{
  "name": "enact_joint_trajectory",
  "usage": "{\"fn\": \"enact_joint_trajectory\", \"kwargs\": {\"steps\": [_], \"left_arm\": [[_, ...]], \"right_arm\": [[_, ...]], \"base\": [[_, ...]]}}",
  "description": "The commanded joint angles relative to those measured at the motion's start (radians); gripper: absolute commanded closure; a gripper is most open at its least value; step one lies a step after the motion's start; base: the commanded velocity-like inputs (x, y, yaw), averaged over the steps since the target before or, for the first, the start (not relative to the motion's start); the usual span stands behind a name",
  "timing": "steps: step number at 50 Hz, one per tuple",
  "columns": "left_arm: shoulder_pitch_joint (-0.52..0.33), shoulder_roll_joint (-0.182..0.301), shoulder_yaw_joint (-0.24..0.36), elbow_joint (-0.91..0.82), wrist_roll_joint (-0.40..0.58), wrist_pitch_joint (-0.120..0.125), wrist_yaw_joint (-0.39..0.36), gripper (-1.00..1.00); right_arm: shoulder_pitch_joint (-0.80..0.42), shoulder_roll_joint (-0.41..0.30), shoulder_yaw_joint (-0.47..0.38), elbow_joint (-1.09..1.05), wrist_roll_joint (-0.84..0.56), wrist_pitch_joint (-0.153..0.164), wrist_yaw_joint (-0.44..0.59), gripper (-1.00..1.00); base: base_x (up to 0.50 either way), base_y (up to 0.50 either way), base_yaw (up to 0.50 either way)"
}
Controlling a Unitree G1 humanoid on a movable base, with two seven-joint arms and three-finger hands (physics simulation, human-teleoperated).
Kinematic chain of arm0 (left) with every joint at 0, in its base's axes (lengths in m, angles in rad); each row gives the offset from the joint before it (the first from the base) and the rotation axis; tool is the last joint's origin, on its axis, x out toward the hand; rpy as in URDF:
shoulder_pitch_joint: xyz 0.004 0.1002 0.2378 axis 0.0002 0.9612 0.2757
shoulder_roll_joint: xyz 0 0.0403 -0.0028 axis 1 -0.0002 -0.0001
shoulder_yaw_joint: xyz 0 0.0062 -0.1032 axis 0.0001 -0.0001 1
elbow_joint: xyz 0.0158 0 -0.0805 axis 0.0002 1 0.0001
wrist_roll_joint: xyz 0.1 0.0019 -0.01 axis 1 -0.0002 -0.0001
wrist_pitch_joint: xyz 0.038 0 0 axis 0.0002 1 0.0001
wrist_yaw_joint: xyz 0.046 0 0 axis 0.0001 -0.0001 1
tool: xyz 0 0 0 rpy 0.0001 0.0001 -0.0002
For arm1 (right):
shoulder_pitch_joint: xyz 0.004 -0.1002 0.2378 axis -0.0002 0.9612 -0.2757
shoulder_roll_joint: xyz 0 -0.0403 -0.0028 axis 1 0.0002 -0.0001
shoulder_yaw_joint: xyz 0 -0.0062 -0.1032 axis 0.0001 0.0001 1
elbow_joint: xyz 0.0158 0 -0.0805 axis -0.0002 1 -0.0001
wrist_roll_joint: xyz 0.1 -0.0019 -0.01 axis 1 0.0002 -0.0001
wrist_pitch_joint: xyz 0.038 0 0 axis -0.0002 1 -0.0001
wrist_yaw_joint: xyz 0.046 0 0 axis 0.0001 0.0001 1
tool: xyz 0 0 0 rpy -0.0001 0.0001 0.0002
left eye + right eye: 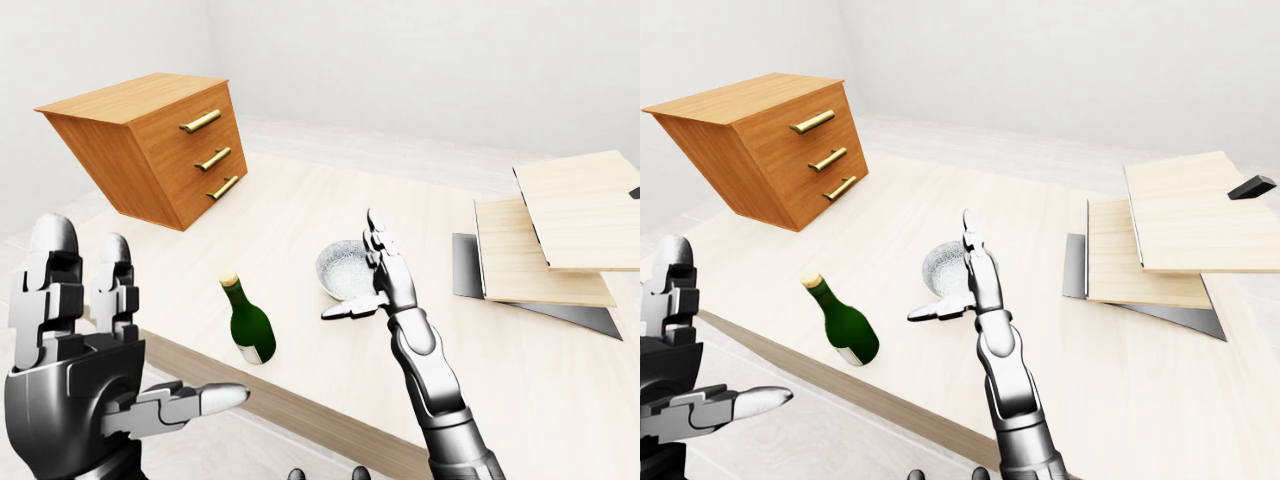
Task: Put the wine bottle on the wine rack.
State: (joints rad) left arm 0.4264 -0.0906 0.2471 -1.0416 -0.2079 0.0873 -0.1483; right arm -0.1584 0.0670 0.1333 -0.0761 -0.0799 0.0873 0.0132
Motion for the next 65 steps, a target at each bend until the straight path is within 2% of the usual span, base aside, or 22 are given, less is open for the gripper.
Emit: {"fn": "enact_joint_trajectory", "kwargs": {"steps": [1, 12, 20, 28, 32, 39, 43, 49, 58, 65], "left_arm": [[0.018, 0.009, 0.023, -0.006, -0.023, 0.000, -0.005, -1.00], [0.011, -0.020, 0.059, -0.006, -0.030, 0.000, -0.040, -1.00], [0.027, 0.001, 0.042, -0.005, -0.041, 0.000, -0.016, -1.00], [0.000, -0.029, 0.086, 0.000, -0.044, 0.000, -0.053, -1.00], [-0.009, -0.055, 0.090, -0.005, -0.024, 0.000, -0.077, -1.00], [-0.036, -0.069, 0.091, 0.024, -0.001, 0.000, -0.093, -1.00], [-0.030, -0.075, 0.077, 0.026, 0.011, 0.000, -0.097, -1.00], [-0.033, -0.073, 0.097, 0.013, -0.004, 0.000, -0.094, -1.00], [-0.028, -0.085, 0.106, 0.025, -0.003, 0.000, -0.112, -1.00], [-0.033, -0.087, 0.104, 0.017, 0.003, 0.000, -0.110, -1.00]], "right_arm": [[-0.078, 0.016, 0.003, 0.079, -0.021, 0.000, 0.010, -1.00], [-0.128, 0.052, 0.023, 0.129, -0.044, 0.000, 0.006, -1.00], [-0.133, 0.074, 0.067, 0.128, -0.076, 0.000, 0.016, -1.00], [-0.073, 0.059, 0.089, 0.061, -0.104, 0.000, 0.065, -1.00], [-0.034, 0.046, 0.096, 0.038, -0.116, 0.000, 0.086, -1.00], [-0.003, 0.042, 0.109, 0.021, -0.144, 0.000, 0.092, -1.00], [-0.011, 0.057, 0.121, 0.010, -0.152, 0.000, 0.094, -1.00], [-0.020, 0.075, 0.140, 0.022, -0.161, 0.000, 0.092, -1.00], [-0.076, 0.101, 0.129, 0.167, -0.153, 0.000, 0.082, -1.00], [-0.091, 0.121, 0.134, 0.186, -0.156, 0.000, 0.089, -1.00]], "base": [[0.00, 0.00, 0.00], [0.00, 0.00, 0.00], [0.00, 0.00, 0.00], [0.00, 0.00, 0.00], [0.00, 0.00, 0.00], [0.00, 0.00, 0.00], [0.00, 0.00, 0.00], [0.00, 0.00, 0.00], [0.00, 0.00, 0.00], [0.00, 0.00, 0.00]]}}
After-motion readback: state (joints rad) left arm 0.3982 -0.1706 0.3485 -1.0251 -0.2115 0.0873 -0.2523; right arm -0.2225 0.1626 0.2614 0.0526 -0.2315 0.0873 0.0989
